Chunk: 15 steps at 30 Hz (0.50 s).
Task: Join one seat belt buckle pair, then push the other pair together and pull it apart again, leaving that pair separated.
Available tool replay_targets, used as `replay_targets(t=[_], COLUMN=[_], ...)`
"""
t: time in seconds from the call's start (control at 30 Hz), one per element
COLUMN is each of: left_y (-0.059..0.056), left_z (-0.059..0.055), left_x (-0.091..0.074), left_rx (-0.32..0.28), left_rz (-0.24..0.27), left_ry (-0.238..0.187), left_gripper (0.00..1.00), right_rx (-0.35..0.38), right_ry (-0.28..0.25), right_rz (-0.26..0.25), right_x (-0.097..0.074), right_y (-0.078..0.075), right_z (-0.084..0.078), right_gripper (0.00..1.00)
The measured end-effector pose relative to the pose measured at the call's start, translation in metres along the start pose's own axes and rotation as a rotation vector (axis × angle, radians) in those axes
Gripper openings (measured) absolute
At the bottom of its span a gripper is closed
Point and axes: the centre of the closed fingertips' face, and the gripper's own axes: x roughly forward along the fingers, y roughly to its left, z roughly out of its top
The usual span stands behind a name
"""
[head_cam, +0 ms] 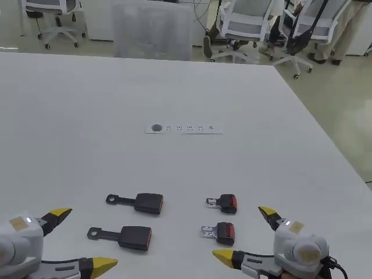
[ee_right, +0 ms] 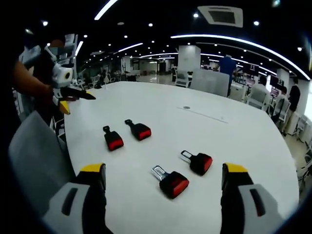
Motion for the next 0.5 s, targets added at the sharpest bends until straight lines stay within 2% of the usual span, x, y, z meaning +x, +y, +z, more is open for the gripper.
replay_targets(t=[0.1, 0.17, 0.5], left_y=[-0.0018, -0.0020, -0.0027], left_z=[0.0006, 0.0011, 0.0059], left_x=[-0.0003, -0.0004, 0.0010], left_rx=[0.003, -0.014, -0.015], left_rz=[0.002, 0.002, 0.003], left_ry=[-0.010, -0.014, -0.028], left_gripper=[1.00, 1.00, 1.00], right_rx=[0.016, 0.006, -0.001], right_ry=[-0.003, -0.002, 0.002], right_rz=[0.016, 0.022, 0.041], right_x=[-0.0002, -0.0005, -0.0012], right_y=[0.0046, 0.0067, 0.0105], right_z=[-0.0017, -0.0023, -0.0015], right_gripper=[1.00, 1.00, 1.00])
